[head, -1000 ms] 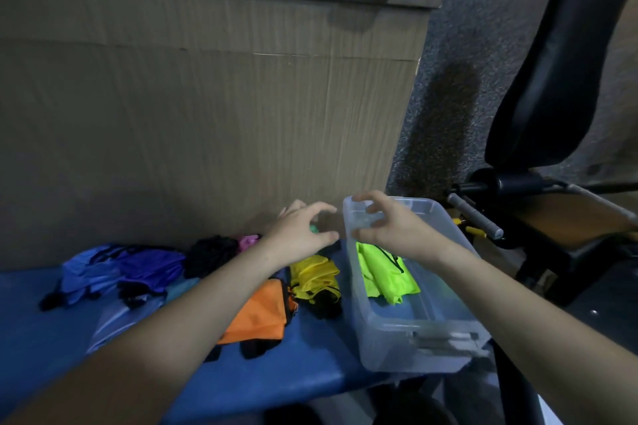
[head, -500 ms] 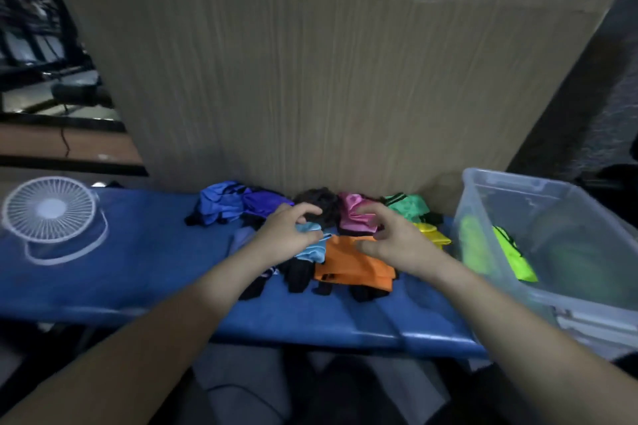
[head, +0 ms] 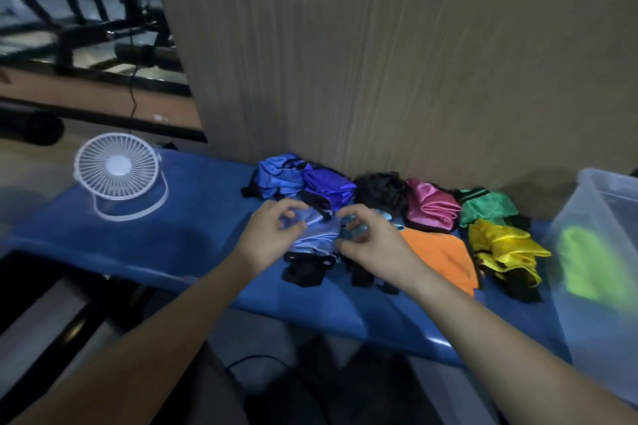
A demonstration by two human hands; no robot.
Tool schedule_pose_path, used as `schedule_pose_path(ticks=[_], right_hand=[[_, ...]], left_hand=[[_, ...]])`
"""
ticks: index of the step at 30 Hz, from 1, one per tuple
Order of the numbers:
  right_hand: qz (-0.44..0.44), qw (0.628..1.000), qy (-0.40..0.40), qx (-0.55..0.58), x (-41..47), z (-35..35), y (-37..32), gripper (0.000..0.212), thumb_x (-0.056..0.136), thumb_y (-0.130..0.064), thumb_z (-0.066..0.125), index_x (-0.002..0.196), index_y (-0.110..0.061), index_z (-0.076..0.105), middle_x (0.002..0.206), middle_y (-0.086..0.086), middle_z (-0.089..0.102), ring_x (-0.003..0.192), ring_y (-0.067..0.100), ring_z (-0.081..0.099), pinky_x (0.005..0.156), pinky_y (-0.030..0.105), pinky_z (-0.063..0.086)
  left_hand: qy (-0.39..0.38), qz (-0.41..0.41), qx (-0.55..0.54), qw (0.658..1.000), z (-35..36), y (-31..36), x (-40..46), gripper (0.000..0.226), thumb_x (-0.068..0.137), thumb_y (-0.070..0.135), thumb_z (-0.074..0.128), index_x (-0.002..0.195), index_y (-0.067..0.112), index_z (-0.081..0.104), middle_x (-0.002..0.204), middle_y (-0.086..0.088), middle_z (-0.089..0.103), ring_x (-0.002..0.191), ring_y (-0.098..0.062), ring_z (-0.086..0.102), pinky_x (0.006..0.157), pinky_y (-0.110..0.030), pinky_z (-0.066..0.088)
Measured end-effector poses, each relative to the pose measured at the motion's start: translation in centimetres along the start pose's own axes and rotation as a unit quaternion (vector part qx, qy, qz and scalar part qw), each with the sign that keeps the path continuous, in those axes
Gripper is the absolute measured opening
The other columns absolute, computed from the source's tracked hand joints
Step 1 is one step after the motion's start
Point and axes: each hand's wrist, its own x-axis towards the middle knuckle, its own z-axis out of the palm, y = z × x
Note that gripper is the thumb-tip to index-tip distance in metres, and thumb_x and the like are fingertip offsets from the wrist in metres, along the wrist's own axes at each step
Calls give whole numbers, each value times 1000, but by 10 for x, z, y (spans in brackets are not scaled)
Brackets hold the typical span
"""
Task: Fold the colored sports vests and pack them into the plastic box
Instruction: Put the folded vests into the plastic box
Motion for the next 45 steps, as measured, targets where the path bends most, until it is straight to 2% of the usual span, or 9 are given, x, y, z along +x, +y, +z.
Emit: schedule_pose_path(ticks=[3, 8, 11, 14, 22, 32, 38, 41, 45], right_hand=[[11, 1000, -9, -3, 10, 20, -1, 44, 78, -17, 77, 116, -31, 61, 101, 3, 57, 75, 7, 55, 78, 20, 42], [63, 998, 11, -11, 23, 36, 6, 45, 86, -38, 70, 129, -36, 56, 97, 10, 57, 75, 16, 56, 78, 25, 41], [87, 996, 11, -24, 29, 39, 2, 47, 93, -40, 64, 138, -33, 52, 109, 11, 55, 97, 20, 57, 93, 23, 40], [90, 994, -20, -57, 33, 43, -2, 57, 94, -40, 63, 147, -28, 45, 128, 13, 49, 121, 26, 53, 100, 22, 34], [83, 989, -44, -118, 32, 59, -8, 62, 91, -33, 66, 147, -22, 43, 134, 16, 44, 122, 39, 54, 103, 39, 43], [78, 993, -60, -62, 18, 64, -11, 62, 87, -29, 72, 143, -28, 45, 125, 7, 48, 123, 24, 49, 92, 25, 36], [85, 995, -32, -29, 10, 69, -15, 58, 83, -26, 75, 135, -29, 50, 117, 3, 46, 100, 17, 50, 75, 18, 31], [87, 996, -22, 13, 6, 69, -16, 59, 81, -23, 78, 133, -30, 51, 122, 4, 44, 102, 14, 52, 80, 16, 35], [95, 993, -11, 72, -1, 64, -18, 64, 78, -23, 81, 132, -38, 50, 124, 2, 38, 98, 5, 54, 93, 21, 45]], left_hand=[[13, -22, -4, 1000, 0, -14, 0, 24, 91, 20, 69, 102, 41, 66, 106, 1, 54, 83, -1, 55, 77, -6, 39], [-5, -85, -22, 996, 5, -33, 9, 14, 93, 36, 63, 100, 48, 65, 105, 3, 67, 97, -13, 66, 85, -29, 50], [-32, -108, -46, 993, 5, -33, 13, 13, 92, 44, 62, 103, 49, 64, 99, 7, 70, 87, -13, 68, 77, -37, 60], [-55, -109, -67, 990, 7, -32, 16, 18, 91, 45, 64, 109, 48, 62, 95, 6, 71, 81, -15, 69, 62, -30, 59], [-104, -113, -117, 981, 6, -27, 14, 33, 88, 28, 73, 112, 35, 51, 81, 1, 72, 72, -7, 65, 58, -24, 51], [-100, -97, -108, 984, -4, -33, 1, 44, 77, 23, 78, 102, 37, 44, 77, -16, 62, 65, -17, 57, 66, -36, 46], [-83, -81, -127, 985, -6, -27, -15, 45, 82, 9, 76, 107, 31, 46, 90, -2, 59, 69, -9, 55, 65, -21, 46], [-72, -85, -158, 981, -8, -28, -17, 47, 81, 9, 76, 104, 39, 49, 102, -6, 57, 81, -12, 56, 73, -27, 47], [-64, -68, -175, 980, -12, -22, -23, 46, 82, 5, 74, 107, 39, 52, 103, 0, 54, 80, -4, 54, 66, -10, 42]])
